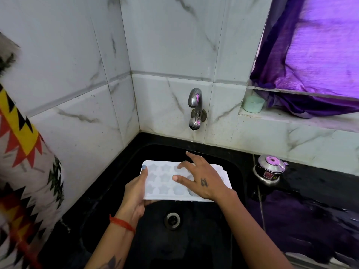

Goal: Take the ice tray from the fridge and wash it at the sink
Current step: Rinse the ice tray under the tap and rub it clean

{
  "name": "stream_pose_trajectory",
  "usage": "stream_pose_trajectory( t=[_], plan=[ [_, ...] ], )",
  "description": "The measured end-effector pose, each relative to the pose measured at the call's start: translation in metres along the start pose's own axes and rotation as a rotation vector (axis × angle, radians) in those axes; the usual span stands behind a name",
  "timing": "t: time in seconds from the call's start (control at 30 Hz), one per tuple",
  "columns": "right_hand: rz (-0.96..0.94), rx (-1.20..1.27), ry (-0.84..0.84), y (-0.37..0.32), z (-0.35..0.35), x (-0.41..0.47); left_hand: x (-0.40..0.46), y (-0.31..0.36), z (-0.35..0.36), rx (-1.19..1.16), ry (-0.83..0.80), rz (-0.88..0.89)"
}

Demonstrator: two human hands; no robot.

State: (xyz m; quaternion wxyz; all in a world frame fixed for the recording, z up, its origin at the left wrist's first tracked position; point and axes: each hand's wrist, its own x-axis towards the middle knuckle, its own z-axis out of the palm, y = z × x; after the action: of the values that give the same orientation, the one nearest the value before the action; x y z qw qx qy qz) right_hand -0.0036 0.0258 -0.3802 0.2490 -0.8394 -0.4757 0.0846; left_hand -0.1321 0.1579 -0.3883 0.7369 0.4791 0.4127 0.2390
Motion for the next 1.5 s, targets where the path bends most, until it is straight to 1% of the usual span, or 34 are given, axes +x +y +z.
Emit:
stream_pose_trajectory(
  t=[0.2, 0.47, 1.13, 1.5],
  plan=[
    [-0.012, -0.023, -0.056, 0.0011, 0.0063, 0.0009, -0.0003, 0.0007, 0.0003, 0.001, 0.001, -0.001],
    [-0.015, -0.093, -0.044, 0.0032, 0.0072, 0.0037, -0.0017, 0.0003, 0.0015, 0.007, 0.0, -0.013],
    [-0.026, -0.107, -0.062, 0.0037, 0.0048, 0.0034, 0.0031, 0.0001, 0.0014, 0.018, -0.001, -0.018],
    [-0.022, -0.074, -0.072, 0.0033, 0.007, 0.0045, 0.0003, 0.0009, 0.001, 0.009, -0.001, -0.039]
  ],
)
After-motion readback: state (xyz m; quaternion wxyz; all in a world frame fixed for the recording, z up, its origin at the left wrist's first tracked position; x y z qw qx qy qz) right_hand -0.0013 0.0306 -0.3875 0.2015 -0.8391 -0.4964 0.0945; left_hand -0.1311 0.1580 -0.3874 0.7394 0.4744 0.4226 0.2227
